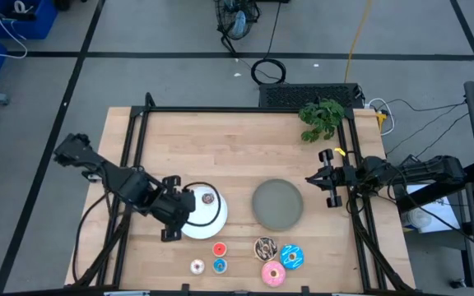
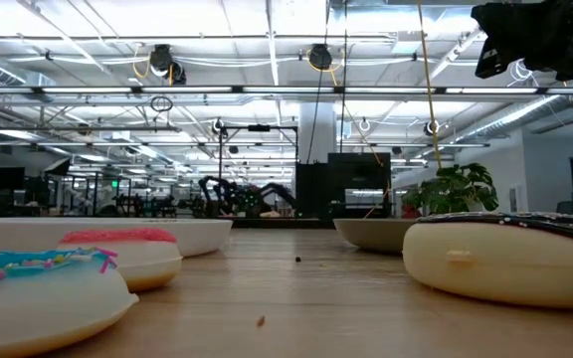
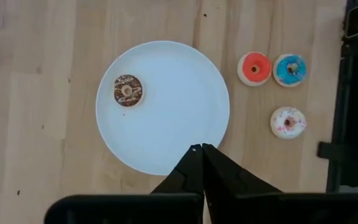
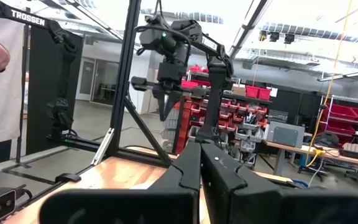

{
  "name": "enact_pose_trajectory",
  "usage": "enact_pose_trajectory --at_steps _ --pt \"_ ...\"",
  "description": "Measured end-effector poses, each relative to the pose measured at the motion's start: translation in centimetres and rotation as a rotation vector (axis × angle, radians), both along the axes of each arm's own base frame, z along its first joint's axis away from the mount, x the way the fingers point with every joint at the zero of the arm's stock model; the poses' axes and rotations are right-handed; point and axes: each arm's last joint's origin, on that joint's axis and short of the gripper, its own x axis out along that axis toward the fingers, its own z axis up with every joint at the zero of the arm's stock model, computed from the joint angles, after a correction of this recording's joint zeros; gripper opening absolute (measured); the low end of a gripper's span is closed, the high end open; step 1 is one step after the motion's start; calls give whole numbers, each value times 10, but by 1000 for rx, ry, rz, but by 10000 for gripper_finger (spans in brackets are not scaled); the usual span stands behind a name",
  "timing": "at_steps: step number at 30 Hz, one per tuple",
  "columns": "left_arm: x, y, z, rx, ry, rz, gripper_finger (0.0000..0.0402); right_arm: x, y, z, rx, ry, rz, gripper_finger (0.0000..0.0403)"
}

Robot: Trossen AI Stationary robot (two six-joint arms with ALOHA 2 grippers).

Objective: Pick & Place donuts
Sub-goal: Put the mini white donut on the white plate

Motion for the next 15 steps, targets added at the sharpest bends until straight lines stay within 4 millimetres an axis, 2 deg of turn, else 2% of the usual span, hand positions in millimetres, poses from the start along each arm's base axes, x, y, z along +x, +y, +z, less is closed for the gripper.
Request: enact_pose_trajectory --at_steps 3,5,12,15 --pt "9 -6 -8 10 4 -6 16 0 0 0 -16 -4 -6 0" --pt "17 -17 -17 14 -5 -45 24 0 0 0 -23 -5 -13 0" --pt "48 -60 -64 -82 54 -151 12 0 -4 0 3 -2 -129 0" --pt "54 -75 -84 -71 81 -223 7 0 -4 0 -15 -4 -137 0"
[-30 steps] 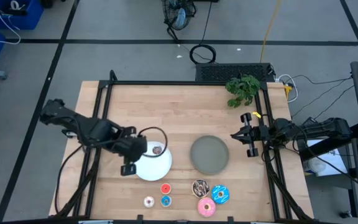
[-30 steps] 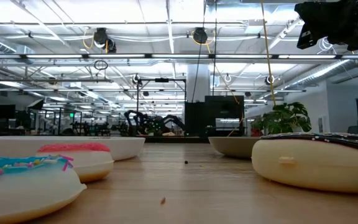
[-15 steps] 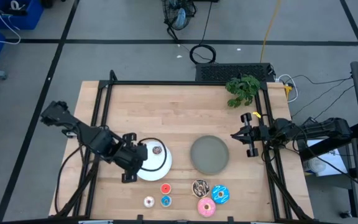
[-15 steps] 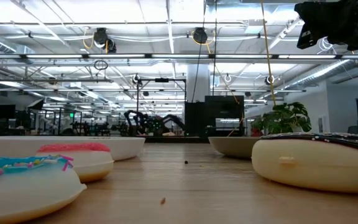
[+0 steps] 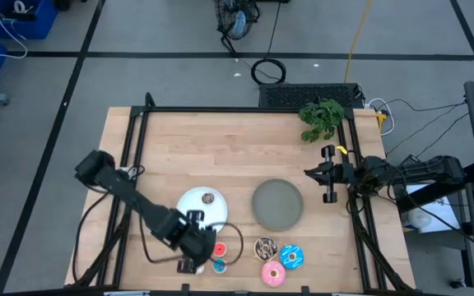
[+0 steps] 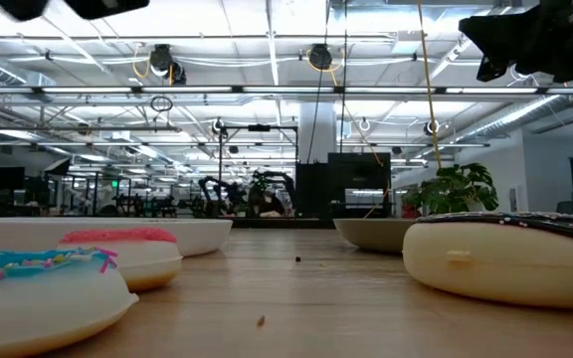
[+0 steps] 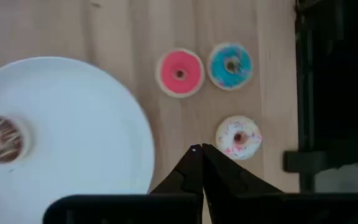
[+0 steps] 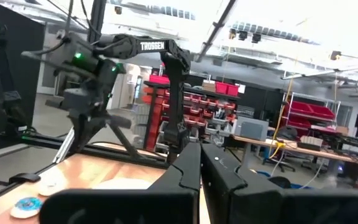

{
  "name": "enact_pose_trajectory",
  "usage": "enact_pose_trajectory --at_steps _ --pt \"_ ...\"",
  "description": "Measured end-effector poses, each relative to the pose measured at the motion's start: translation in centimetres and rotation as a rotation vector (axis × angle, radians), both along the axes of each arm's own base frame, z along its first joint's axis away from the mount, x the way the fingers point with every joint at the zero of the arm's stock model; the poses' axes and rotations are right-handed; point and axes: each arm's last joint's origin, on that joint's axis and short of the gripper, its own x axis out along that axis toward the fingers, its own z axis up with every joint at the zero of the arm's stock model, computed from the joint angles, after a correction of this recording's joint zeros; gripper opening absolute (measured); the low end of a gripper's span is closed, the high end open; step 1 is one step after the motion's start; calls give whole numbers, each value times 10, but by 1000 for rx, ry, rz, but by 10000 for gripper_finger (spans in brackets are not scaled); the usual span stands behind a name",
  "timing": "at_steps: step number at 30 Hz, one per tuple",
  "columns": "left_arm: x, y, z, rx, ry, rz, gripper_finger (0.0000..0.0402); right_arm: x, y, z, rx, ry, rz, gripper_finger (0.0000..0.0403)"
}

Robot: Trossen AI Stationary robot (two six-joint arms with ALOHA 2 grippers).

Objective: Pick & Place donuts
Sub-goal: Put the mini white donut on the white plate

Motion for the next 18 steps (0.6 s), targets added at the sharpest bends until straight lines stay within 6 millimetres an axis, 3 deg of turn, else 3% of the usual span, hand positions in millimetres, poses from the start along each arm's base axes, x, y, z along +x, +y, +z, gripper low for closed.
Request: enact_pose_trajectory --at_steps 4,12,18 --pt "5 -11 -20 22 30 -15 34 0 0 0 -10 -2 -2 0" --pt "10 -37 -48 -9 36 -123 137 0 0 1 -10 -7 -1 0" --pt "12 -44 -58 -22 44 -131 171 0 0 0 -10 -6 0 0"
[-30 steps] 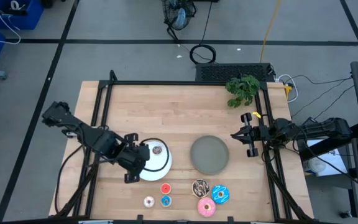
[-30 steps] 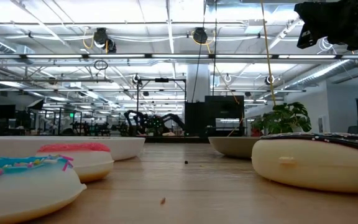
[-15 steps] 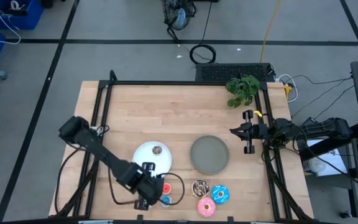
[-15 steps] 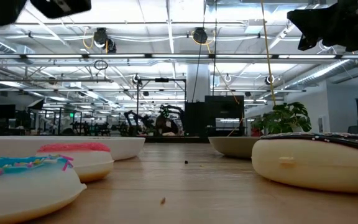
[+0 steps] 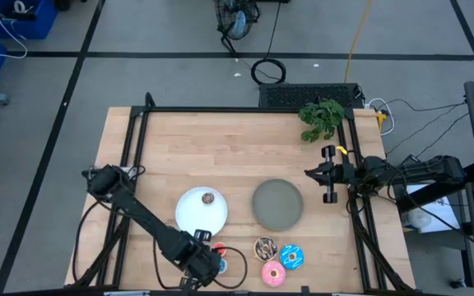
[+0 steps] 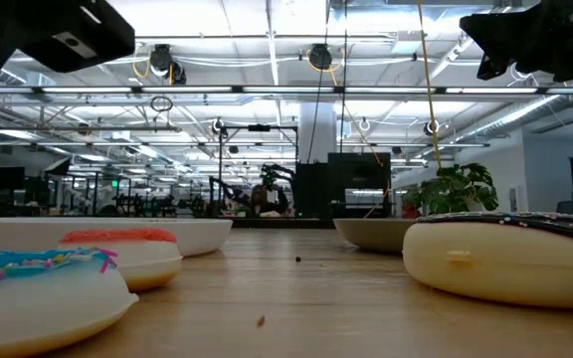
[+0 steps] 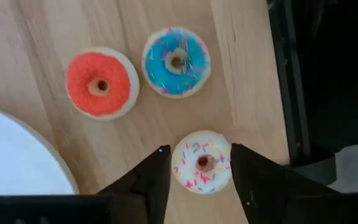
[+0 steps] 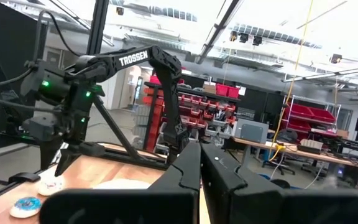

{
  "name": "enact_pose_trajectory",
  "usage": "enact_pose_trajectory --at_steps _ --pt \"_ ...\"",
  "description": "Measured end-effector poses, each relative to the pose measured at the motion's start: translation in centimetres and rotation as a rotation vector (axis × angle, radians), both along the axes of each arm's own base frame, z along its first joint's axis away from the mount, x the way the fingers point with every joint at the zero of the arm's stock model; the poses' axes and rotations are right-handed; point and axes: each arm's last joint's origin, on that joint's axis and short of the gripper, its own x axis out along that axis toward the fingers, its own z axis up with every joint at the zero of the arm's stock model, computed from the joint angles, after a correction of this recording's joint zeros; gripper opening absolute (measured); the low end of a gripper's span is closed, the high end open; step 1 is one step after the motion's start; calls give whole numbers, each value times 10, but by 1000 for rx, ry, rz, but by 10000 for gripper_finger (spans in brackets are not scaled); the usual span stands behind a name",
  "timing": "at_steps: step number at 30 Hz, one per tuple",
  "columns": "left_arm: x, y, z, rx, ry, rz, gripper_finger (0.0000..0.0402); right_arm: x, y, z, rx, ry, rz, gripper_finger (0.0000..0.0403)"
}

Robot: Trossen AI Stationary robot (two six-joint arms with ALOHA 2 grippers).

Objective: Pick & Place donuts
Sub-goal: Put the mini white donut on the white plate

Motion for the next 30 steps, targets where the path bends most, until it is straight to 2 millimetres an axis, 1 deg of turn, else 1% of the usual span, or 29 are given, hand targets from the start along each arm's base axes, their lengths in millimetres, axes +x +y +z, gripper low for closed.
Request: enact_pose_trajectory --at_steps 14,30 --pt "-16 -3 -20 34 38 -8 173 0 0 0 14 4 4 0" --pt "-16 0 -39 1 2 3 172 0 0 -1 14 6 4 0"
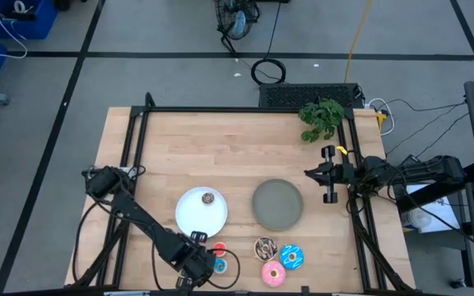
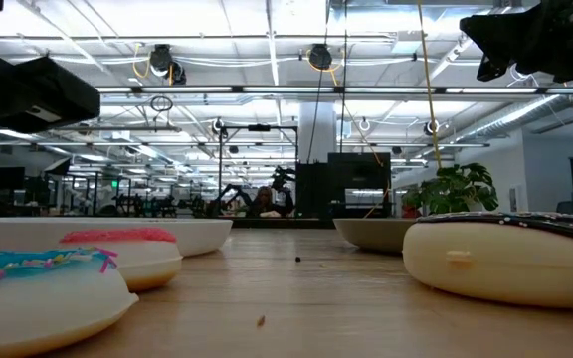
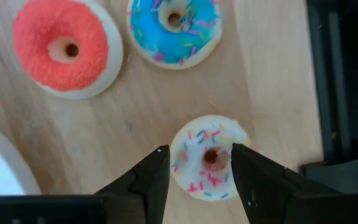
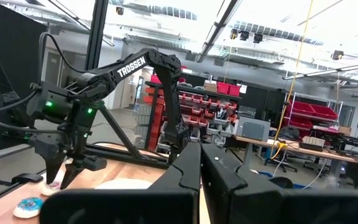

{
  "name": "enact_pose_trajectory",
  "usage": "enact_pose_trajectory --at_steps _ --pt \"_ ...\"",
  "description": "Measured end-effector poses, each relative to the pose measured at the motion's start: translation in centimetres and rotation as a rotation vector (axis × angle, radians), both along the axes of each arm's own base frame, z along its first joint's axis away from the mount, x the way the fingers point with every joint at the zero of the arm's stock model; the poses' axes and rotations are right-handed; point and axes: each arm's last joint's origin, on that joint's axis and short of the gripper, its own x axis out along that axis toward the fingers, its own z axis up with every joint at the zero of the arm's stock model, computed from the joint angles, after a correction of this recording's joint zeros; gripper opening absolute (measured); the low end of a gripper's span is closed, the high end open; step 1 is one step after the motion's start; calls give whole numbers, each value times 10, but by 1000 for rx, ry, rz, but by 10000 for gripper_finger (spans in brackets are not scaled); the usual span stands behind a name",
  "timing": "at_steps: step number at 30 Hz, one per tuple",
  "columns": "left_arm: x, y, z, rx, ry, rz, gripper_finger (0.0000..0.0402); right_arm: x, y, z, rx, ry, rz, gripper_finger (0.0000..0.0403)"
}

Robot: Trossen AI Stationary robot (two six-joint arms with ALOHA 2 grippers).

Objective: Pick & Place donuts
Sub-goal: Put the mini white donut on the white plate

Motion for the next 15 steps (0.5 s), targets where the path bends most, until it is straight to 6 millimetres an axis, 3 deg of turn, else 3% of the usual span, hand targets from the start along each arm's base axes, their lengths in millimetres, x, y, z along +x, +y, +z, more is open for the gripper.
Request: enact_pose_trajectory --at_steps 15 --pt "-5 4 -18 -30 -14 48 172 0 0 0 0 1 0 0"
